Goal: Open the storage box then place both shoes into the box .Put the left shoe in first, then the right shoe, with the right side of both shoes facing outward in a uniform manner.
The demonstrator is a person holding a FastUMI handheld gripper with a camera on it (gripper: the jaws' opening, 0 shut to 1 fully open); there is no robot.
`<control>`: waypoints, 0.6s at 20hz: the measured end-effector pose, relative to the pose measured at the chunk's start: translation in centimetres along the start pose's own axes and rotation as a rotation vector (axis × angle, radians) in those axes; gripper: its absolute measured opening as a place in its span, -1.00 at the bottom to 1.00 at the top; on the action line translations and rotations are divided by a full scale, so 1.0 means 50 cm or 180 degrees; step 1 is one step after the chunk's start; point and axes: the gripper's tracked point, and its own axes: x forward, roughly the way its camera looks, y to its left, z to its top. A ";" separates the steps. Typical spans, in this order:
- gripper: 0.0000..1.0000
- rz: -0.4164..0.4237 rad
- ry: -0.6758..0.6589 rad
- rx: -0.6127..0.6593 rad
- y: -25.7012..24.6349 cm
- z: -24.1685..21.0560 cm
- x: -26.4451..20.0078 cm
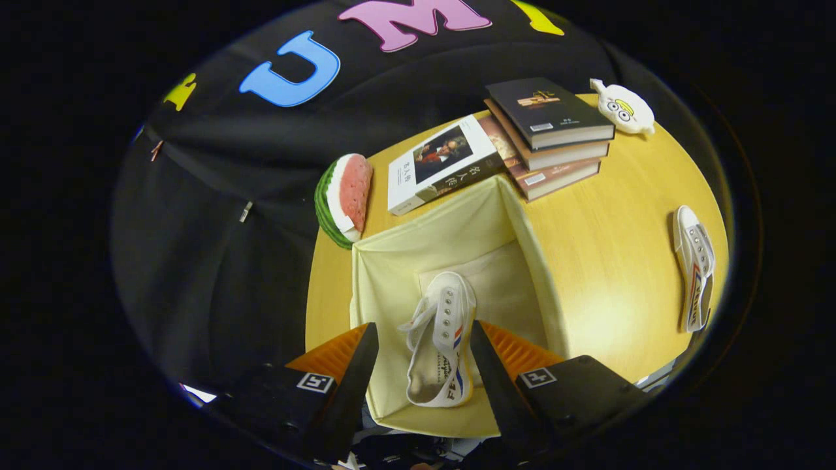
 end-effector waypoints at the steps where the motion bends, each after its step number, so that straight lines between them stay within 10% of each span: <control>1: 0.74 0.0035 -0.0055 -0.0038 -0.011 0.016 -0.033; 12: 0.74 -0.0810 -0.0715 -0.0430 -0.514 0.148 -0.322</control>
